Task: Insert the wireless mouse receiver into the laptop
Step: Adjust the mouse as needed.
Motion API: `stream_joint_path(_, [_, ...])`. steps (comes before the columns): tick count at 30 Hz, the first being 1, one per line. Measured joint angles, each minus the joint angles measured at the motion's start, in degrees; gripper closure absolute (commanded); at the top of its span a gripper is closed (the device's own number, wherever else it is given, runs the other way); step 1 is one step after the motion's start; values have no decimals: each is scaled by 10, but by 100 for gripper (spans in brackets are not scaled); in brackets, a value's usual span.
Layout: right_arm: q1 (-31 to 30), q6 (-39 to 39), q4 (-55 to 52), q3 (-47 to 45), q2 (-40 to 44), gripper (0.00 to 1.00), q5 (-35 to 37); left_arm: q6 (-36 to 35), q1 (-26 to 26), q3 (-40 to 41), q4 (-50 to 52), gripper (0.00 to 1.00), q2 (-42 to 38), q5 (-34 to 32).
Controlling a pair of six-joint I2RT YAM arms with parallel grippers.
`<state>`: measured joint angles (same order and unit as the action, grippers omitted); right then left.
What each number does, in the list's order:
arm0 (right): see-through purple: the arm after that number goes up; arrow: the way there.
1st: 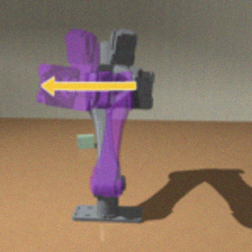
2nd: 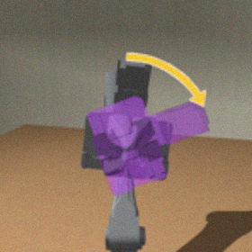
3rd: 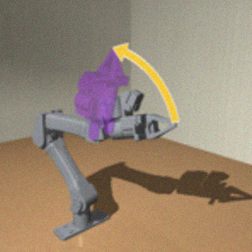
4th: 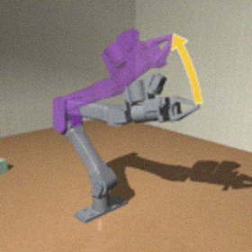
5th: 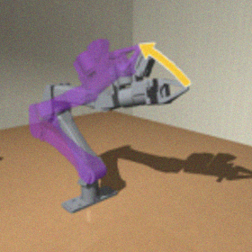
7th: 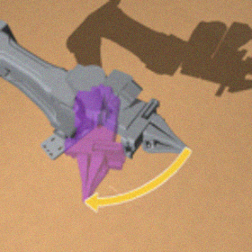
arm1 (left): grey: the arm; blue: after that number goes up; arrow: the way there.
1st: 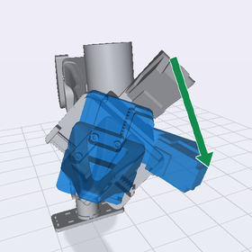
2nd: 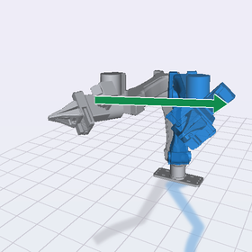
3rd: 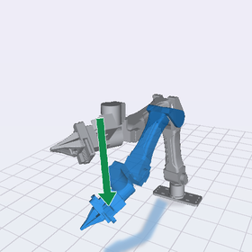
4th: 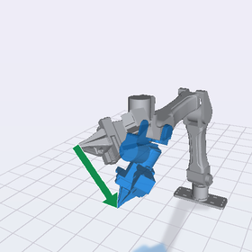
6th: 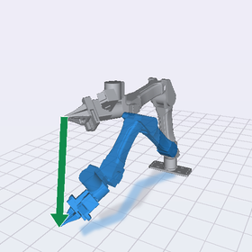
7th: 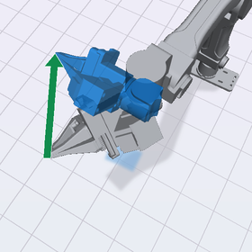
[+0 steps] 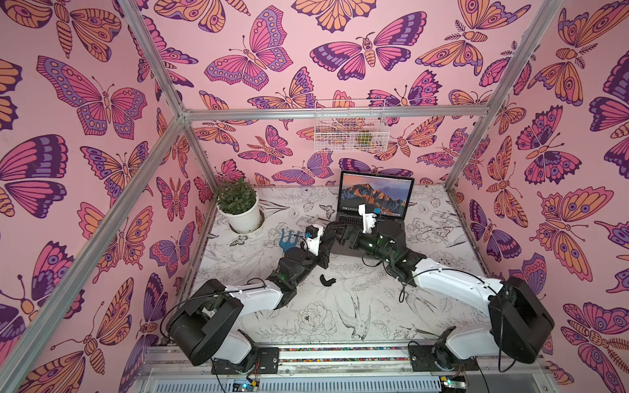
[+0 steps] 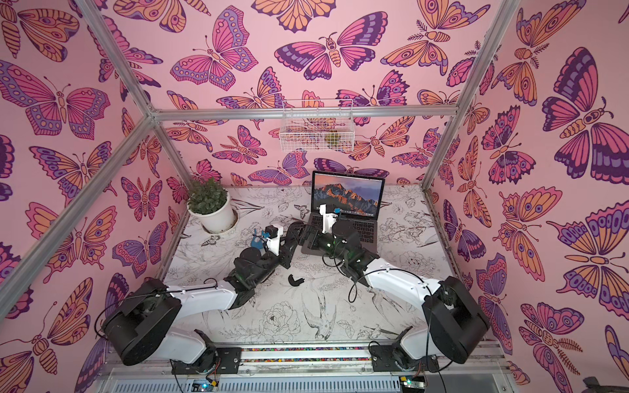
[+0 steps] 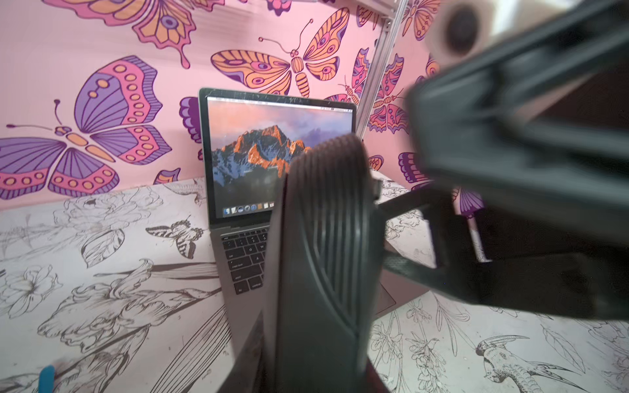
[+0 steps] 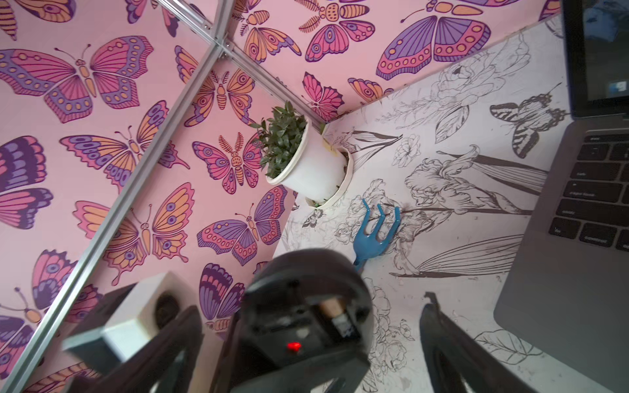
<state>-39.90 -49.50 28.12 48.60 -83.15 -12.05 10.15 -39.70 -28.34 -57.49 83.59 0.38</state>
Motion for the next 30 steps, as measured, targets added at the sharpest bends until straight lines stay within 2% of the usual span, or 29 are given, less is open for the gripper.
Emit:
stream_joint_path(3, [-1,9,-19,33,-24,11,-1,-7,-5,0,-19,100,5,0])
stream_joint_path(9, [-3,37,-43,57,-31,41,-9,-12,-6,0,-33,100,9,0])
stream_joint_path(13, [-3,79,-78,73,-31,54,-17,-12,-6,0,-28,89,9,4])
stream_joint_path(15, [-2,107,-105,87,-31,57,-21,-13,-6,0,-26,71,8,7])
stream_joint_path(17, [-3,140,-130,99,-30,58,-29,-10,-6,0,-18,64,3,9])
stream_joint_path(25, [-3,245,-207,122,-28,59,-45,-4,-11,-9,21,64,-10,23])
stream_joint_path(30, [-4,273,-233,135,-28,59,-44,-4,-12,-12,27,67,-10,27])
